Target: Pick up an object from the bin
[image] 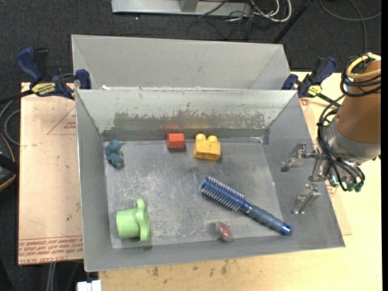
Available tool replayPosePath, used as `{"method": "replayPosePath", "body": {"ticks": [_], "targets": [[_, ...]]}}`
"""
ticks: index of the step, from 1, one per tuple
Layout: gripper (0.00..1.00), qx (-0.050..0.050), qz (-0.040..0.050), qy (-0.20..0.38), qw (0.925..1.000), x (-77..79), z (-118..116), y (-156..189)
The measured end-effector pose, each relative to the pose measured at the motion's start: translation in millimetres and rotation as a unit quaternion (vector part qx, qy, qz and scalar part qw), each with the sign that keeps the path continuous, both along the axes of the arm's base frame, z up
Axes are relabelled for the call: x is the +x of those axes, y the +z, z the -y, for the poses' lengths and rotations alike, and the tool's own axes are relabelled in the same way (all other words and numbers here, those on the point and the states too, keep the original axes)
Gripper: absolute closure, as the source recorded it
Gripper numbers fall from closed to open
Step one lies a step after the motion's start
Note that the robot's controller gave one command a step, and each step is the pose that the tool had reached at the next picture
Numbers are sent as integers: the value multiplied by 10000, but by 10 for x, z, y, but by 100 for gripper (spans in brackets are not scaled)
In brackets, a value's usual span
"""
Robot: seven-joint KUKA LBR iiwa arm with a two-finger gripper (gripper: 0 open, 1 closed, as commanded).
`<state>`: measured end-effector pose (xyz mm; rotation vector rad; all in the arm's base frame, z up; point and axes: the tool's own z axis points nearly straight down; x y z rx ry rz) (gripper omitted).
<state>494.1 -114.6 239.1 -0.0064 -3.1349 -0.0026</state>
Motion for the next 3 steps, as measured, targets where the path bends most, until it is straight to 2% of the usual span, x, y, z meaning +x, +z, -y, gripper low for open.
{"method": "replayPosePath", "body": {"ticks": [1, 2, 3], "targets": [[100, -7, 37, 23, 10000, 17, -8, 36], [0, -7, 37, 26, 10000, 17, -9, 36], [0, 18, 14, 358, 9994, 45, -1051, -514]]}}
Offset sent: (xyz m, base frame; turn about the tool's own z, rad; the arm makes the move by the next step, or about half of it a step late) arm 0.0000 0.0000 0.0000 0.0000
